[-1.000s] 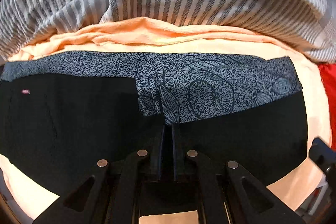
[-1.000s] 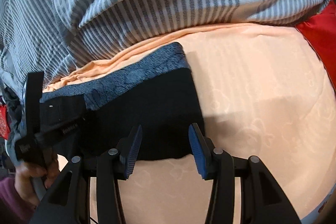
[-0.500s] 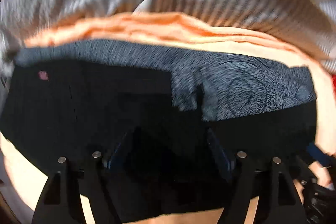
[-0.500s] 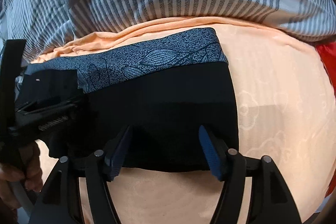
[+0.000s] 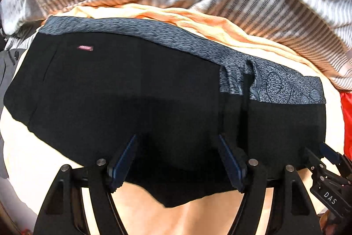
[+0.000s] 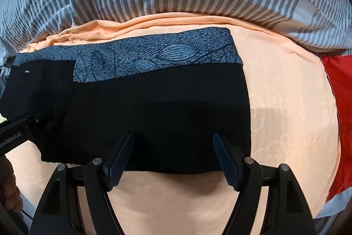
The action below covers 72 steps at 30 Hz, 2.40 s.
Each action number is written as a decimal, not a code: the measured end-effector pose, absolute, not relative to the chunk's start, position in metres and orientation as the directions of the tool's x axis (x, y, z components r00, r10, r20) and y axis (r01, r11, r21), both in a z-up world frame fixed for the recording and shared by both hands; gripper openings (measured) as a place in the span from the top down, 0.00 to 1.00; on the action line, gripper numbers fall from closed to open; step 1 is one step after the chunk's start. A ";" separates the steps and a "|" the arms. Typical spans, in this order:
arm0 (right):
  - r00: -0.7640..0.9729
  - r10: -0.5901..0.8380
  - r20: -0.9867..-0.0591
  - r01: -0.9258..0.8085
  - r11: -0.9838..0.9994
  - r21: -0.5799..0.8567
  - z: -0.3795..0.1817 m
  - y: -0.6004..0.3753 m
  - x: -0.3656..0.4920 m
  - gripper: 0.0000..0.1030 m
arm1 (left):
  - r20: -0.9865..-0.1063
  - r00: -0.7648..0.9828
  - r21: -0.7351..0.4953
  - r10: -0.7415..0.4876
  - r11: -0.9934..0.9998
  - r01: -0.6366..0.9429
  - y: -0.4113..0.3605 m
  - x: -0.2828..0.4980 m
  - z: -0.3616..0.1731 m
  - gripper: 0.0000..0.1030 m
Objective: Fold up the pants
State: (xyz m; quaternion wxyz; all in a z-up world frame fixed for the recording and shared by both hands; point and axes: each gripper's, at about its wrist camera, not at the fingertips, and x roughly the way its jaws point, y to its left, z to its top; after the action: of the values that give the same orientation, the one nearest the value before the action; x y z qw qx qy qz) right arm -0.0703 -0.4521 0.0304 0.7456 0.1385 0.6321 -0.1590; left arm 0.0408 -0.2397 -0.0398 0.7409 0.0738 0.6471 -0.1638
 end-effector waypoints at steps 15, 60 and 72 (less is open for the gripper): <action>0.221 0.059 -0.974 0.258 0.959 0.117 0.046 -0.362 -0.026 0.25 | -0.958 0.226 -0.149 -0.179 0.978 0.145 -0.124 0.062 0.002 0.27; 0.091 0.197 -0.976 0.065 0.977 0.203 -0.025 -0.240 0.024 0.21 | -0.782 0.275 -0.612 -0.559 0.771 -0.176 -0.021 0.116 -0.066 0.27; 0.093 0.172 -0.981 0.019 0.984 0.175 -0.037 -0.223 0.028 0.19 | -0.787 0.297 -0.595 -0.540 0.793 -0.135 -0.036 0.121 -0.079 0.22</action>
State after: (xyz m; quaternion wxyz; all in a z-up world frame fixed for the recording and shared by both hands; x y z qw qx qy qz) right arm 0.0281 -0.2232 -0.0365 0.7359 0.0711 0.6713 0.0520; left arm 0.1213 -0.0360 -0.0794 0.7502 -0.2923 0.5774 -0.1352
